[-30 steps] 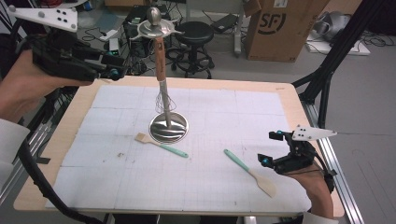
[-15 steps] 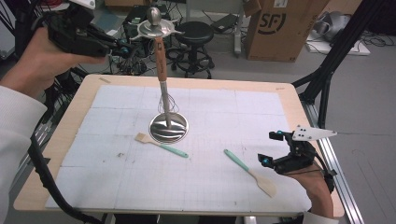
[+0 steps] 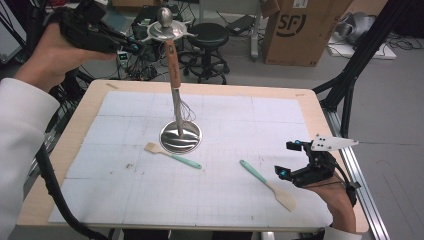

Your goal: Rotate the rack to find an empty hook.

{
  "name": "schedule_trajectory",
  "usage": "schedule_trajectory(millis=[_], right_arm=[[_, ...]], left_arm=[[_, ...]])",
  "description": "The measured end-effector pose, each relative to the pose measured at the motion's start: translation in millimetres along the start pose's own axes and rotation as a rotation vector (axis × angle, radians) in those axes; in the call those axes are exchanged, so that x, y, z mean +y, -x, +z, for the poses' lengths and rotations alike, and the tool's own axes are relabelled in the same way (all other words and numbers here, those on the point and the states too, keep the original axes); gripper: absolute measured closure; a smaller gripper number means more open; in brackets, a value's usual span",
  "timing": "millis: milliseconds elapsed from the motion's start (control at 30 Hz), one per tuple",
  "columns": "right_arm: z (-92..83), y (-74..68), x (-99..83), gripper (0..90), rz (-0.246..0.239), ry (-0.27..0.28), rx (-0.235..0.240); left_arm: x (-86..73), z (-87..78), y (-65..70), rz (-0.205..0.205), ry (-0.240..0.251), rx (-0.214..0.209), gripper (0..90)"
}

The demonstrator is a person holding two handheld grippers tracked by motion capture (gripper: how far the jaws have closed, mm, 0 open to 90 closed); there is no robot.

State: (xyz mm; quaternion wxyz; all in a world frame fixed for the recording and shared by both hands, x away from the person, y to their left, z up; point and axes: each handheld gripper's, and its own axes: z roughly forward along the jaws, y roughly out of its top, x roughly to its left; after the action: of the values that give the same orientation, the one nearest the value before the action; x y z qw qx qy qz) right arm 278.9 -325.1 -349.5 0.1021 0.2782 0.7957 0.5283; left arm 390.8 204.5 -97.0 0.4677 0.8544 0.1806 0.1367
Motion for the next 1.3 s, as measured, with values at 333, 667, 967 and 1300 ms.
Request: schedule_trajectory(millis=[333,667,967,1300], right_arm=[[0.9,4.2,-3.9,0.4,0.015,-0.005,-0.009],[-0.5,4.7,-5.1,0.4,0.018,-0.003,-0.006],[-2.6,5.2,-7.7,0.4,0.025,-0.005,-0.016],[-0.7,2.5,-6.1,0.4,0.018,-0.007,-0.010]], left_arm=[[3.2,1.3,-15.0,0.000,-0.006,0.039,90.0],[4.2,5.6,-29.1,-0.010,-0.014,0.062,89.9],[3.1,2.8,-24.4,0.001,-0.015,0.044,90.0],[2.5,-18.4,-0.8,0.030,-0.020,0.052,89.9]])
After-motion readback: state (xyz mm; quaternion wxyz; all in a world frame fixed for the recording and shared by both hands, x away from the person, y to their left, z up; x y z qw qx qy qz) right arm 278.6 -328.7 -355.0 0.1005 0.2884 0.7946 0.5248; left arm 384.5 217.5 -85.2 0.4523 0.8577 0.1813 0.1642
